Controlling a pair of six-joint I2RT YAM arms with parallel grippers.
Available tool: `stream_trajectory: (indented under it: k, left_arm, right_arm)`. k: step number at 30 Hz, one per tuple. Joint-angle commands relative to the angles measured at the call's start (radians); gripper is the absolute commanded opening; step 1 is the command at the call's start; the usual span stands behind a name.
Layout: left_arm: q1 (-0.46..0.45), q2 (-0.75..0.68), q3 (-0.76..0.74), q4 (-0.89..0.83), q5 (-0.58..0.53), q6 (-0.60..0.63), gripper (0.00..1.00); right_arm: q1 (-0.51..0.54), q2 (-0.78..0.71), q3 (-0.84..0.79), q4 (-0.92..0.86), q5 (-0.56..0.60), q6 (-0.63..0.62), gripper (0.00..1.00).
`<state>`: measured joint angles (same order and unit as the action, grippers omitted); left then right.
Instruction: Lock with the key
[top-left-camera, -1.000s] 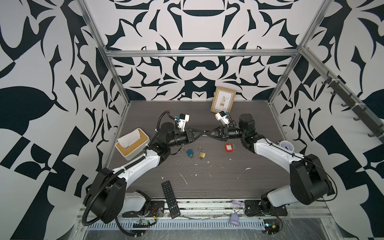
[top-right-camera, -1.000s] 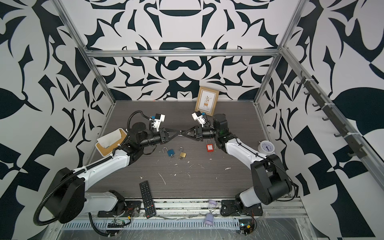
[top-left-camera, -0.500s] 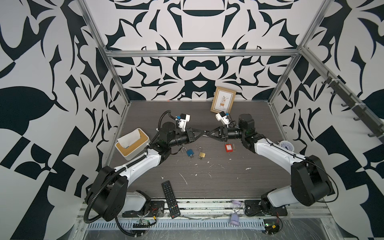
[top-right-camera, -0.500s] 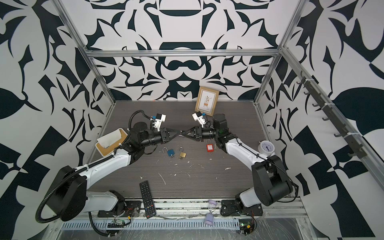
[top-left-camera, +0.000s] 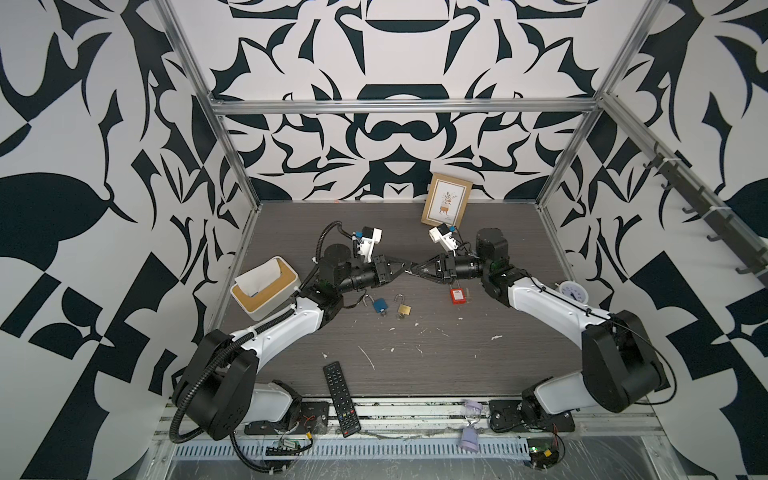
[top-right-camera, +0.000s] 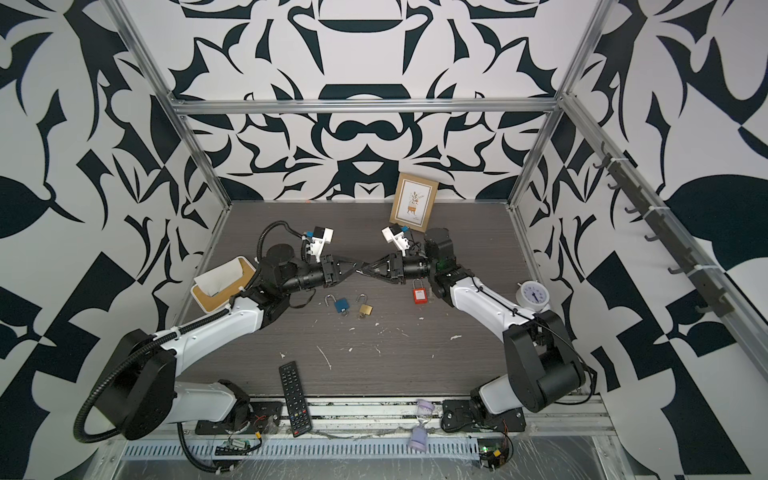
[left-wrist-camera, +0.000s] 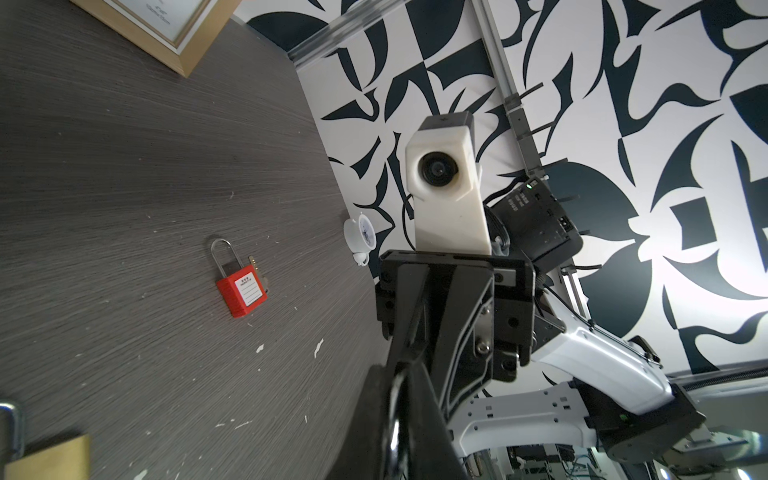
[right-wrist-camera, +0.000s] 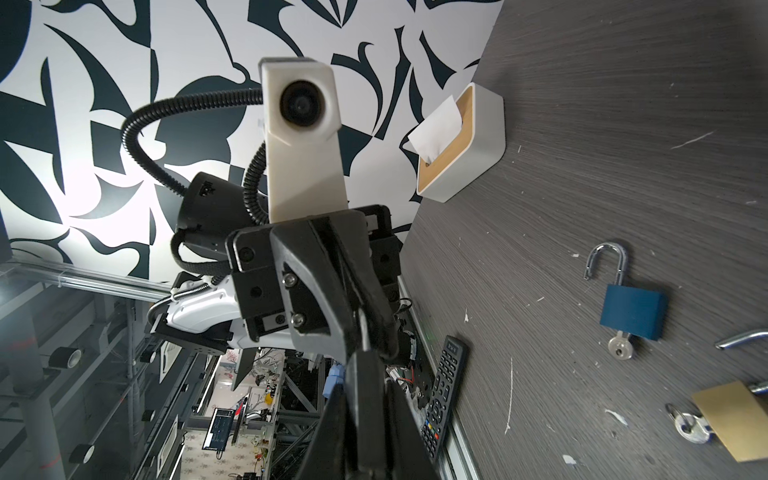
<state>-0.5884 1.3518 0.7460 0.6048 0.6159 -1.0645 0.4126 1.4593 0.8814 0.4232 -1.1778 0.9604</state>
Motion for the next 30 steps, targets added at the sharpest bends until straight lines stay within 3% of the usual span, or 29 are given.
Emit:
stream_trajectory:
  k: [1,7,12,19,22,30]
  left_arm:
    - [-0.073,0.022,-0.004,0.109,0.167,-0.021,0.04]
    - [-0.073,0.069,-0.027,0.302,0.219,-0.128,0.0]
    - [-0.057,0.082,-0.069,0.319,0.144,-0.16,0.0]
    - [-0.011,0.029,-0.11,0.225,0.025,-0.159,0.0]
    - [0.006,0.002,-0.126,0.192,-0.01,-0.151,0.0]
    - [0.044,-0.011,-0.168,0.234,-0.054,-0.189,0.0]
  right_arm:
    - [0.046,0.002,0.024,0.068,0.018,-0.016,0.0]
    - [0.01,0.013,0.031,0.074,0.015,-0.004,0.0]
    - [-0.012,0.021,0.035,0.109,0.029,0.033,0.01]
    - [-0.012,0.018,0.018,0.119,0.044,0.046,0.25]
    - [-0.012,0.012,0.011,0.12,0.048,0.044,0.31]
    - [-0.014,-0.001,-0.018,0.131,0.05,0.061,0.35]
